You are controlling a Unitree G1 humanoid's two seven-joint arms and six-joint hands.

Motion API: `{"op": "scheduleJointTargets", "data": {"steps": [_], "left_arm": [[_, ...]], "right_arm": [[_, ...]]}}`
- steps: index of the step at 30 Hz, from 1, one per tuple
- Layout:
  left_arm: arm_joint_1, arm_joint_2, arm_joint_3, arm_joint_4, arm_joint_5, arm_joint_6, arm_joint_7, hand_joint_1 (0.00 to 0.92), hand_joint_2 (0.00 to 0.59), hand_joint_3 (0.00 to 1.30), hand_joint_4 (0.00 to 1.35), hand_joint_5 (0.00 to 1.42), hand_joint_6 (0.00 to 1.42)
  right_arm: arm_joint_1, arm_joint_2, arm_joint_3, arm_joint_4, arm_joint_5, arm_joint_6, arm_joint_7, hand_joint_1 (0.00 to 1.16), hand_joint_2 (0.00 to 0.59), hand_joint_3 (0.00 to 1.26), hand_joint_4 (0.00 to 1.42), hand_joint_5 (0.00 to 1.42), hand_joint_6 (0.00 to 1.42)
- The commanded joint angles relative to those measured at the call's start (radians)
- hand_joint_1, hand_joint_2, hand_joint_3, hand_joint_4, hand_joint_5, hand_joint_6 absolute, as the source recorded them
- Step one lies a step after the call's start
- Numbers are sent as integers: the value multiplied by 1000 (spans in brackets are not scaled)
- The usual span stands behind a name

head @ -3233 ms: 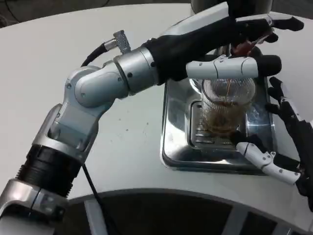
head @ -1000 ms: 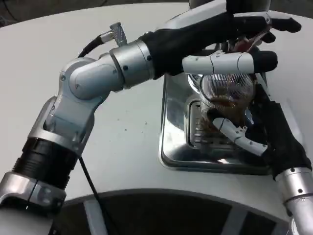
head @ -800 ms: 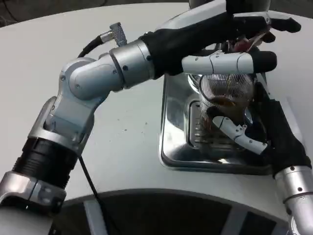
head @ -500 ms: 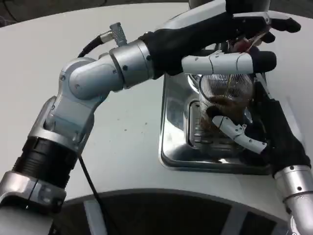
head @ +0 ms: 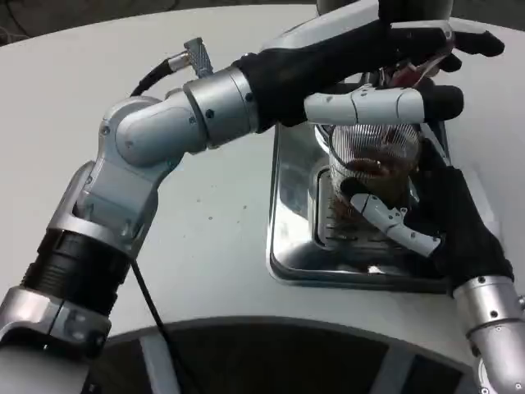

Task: Grasp the cup under the faucet to collect the drink, then remove the cup.

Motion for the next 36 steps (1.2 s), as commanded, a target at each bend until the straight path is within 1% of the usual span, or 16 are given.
{"op": "scheduleJointTargets", "data": {"steps": [1,4,11,18,22,25,29,36], "left_arm": [[6,15,-15,26,28,12,-21,0,76,197,114,170,128],[10,17,-16,27,31,13,-21,0,77,198,114,170,128],[16,23,-16,26,35,15,-19,0,77,199,114,170,128],[20,27,-16,25,35,13,-19,0,78,200,120,170,136],[26,30,-15,18,33,13,-20,0,78,195,123,171,139],[29,33,-14,13,32,14,-20,0,78,191,124,172,140],[32,34,-14,6,30,18,-21,0,76,189,126,173,141],[46,32,-1,-29,15,15,-8,0,75,188,127,182,144]], "right_arm": [[5,21,8,20,-6,-8,-34,640,226,130,227,306,88],[1,33,14,26,-10,-10,-51,640,233,151,246,324,103],[-7,48,24,44,-10,-22,-68,640,234,179,258,345,122],[-5,68,34,62,-13,-52,-99,652,240,238,312,381,167],[2,75,32,66,-13,-66,-115,653,240,305,366,417,227],[7,82,31,66,-13,-74,-126,654,240,332,391,431,234],[11,87,32,65,-15,-82,-135,654,240,347,392,446,252],[36,94,28,55,-17,-105,-157,646,248,379,435,478,286]]}}
